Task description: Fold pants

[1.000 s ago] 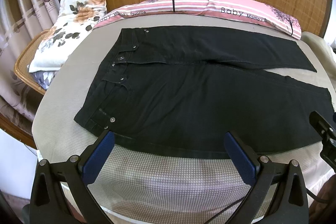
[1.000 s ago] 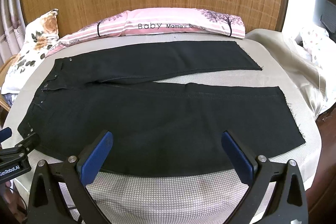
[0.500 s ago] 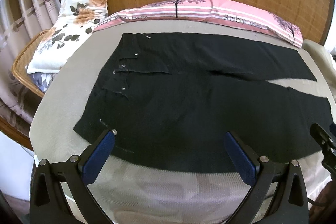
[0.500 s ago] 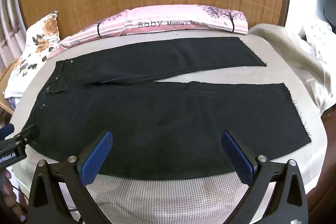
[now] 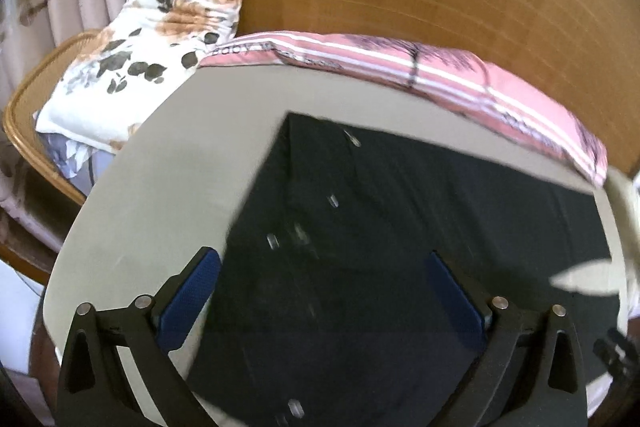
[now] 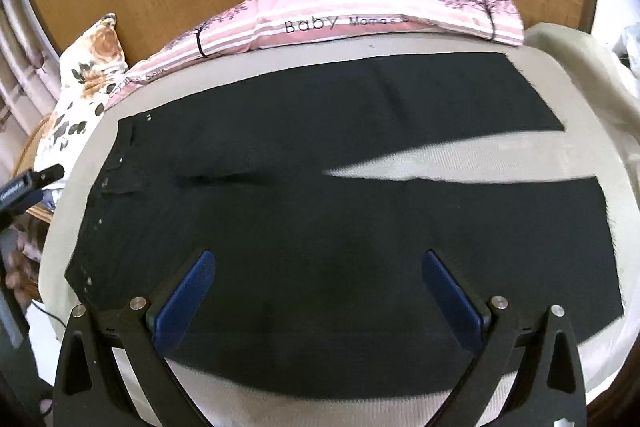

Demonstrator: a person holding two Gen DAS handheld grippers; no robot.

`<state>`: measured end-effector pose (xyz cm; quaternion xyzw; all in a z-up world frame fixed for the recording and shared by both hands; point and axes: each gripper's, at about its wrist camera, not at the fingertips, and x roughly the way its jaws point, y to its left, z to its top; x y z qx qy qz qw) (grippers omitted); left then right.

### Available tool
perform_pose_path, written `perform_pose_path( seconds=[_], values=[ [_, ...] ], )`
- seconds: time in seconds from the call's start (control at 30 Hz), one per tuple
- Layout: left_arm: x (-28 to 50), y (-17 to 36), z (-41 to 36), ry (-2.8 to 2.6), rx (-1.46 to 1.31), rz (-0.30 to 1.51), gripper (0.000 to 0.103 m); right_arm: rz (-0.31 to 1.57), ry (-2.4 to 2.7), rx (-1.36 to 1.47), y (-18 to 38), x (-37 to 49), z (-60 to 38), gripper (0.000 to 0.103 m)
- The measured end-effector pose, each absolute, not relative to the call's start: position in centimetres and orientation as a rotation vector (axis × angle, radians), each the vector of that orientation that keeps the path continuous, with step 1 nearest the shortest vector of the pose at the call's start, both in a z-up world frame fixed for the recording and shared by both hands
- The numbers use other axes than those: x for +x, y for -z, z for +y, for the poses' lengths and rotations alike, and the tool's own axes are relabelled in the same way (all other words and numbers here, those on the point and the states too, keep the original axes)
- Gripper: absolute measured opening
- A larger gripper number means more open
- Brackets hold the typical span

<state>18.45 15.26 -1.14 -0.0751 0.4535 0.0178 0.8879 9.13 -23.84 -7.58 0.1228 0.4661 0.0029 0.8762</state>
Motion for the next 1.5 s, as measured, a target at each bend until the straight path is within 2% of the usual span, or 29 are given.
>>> perform_pose_path(
  seconds=[0.2, 0.33, 0.7, 0.77, 0.83, 0.87, 1.5],
  values=[
    [26.4, 3.3, 19.6, 0.055, -0.318, 1.013, 0.084, 0.943, -0.104, 0.369, 7.6, 12.8, -23.5, 0.103],
    [30.9, 6.1, 21.9, 0.127, -0.459, 1.082, 0.067, 0.990, -0.092, 0.424, 8.9, 15.4, -23.4, 0.103],
    [36.9, 11.2, 23.9, 0.198, -0.531, 1.162, 0.059, 1.058, -0.089, 0.421, 12.1, 19.4, -22.0, 0.103],
    [37.3, 11.5, 23.9, 0.219, -0.534, 1.162, 0.051, 1.060, -0.093, 0.405, 12.3, 20.1, -21.5, 0.103],
    [37.7, 11.7, 23.8, 0.269, -0.571, 1.170, 0.031, 1.064, -0.098, 0.384, 12.4, 20.6, -21.1, 0.103],
    [37.9, 11.8, 23.7, 0.282, -0.590, 1.183, 0.028, 1.068, -0.100, 0.373, 12.5, 20.9, -20.8, 0.103],
    [39.9, 12.4, 23.9, 0.375, -0.637, 1.215, 0.028, 1.055, -0.140, 0.344, 13.0, 22.6, -19.7, 0.103]
  ],
)
